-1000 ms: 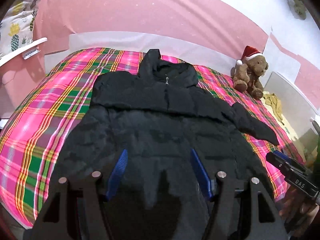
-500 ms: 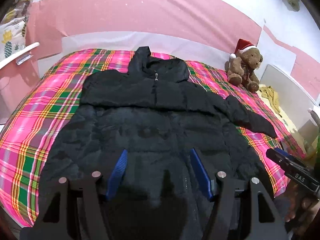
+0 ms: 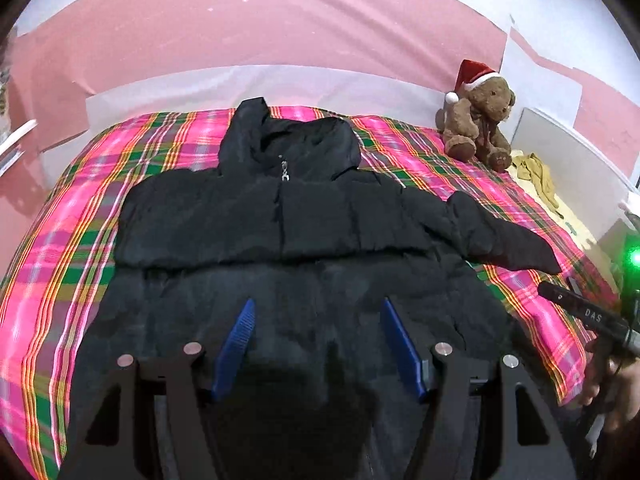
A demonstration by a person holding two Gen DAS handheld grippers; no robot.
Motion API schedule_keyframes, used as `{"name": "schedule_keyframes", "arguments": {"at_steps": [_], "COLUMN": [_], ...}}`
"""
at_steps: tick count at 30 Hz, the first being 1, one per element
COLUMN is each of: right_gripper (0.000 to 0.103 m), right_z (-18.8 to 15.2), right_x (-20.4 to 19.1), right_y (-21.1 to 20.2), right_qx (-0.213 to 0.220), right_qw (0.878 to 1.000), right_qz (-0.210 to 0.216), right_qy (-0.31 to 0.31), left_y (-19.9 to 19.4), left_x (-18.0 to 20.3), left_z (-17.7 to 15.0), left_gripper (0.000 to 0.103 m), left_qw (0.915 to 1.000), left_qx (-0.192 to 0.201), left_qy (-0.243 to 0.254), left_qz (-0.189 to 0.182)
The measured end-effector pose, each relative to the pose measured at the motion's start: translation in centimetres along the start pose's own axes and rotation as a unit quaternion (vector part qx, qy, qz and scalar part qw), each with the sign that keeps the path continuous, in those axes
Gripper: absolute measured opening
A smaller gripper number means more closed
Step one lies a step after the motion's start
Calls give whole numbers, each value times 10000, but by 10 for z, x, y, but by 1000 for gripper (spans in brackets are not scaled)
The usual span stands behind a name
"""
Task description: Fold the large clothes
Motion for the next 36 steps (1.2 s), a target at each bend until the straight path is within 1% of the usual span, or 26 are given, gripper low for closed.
{"name": "schedule_keyframes", "arguments": {"at_steps": [3,10,12,16,18,22,26,27,28,29,30,32,36], "right_gripper": [59,59,59,59,59,59,58,46,26,22,16,12,10], "right_z": [13,37,41,47,49,65,77,79,81,82,84,91,109], "right_x": [26,101,122,164,181,193,202,202,203,201,201,192,166], "right_y": [16,58,67,87,96,103,109,109,110,110,108,95,62], "right_qx": [-89,-286,-330,-381,-361,-143,-36,-13,-21,-36,-23,115,444], "right_qw": [9997,9942,9911,9820,9765,9732,9691,9689,9691,9688,9688,9730,9777], "right_qz": [-130,-318,-410,-466,-357,-267,-295,-386,-396,-332,-321,-416,-303], "right_qy": [203,992,1225,1791,2095,2281,2447,2445,2435,2456,2458,2267,2032], "left_y": [19,69,85,115,127,146,147,145,144,141,137,128,101], "left_x": [-3,-12,-16,-26,-30,-38,-38,-38,-38,-39,-40,-44,-55], "left_z": [17,50,57,68,68,65,65,66,67,67,69,72,76], "left_gripper": [67,67,67,67,67,67,67,67,67,67,67,67,67], "left_qw": [9999,9995,9993,9988,9984,9979,9982,9983,9984,9984,9985,9989,9993], "left_qx": [-26,-92,-111,-234,-297,-405,-372,-369,-367,-361,-336,-253,-35], "left_qy": [55,142,175,137,122,28,4,19,37,46,44,-1,-49], "left_qz": [81,252,315,401,466,501,463,446,429,426,423,387,363]}}
Point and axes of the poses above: each gripper's, at about its wrist camera, not at the fingertips, and y roughly the way its jaws point, x to its right, z to its top, the point moved 8 cm from there along y, roughly the way its jaws point, and after that the axes turned 5 degrees about -x, right-handed, at the moved point
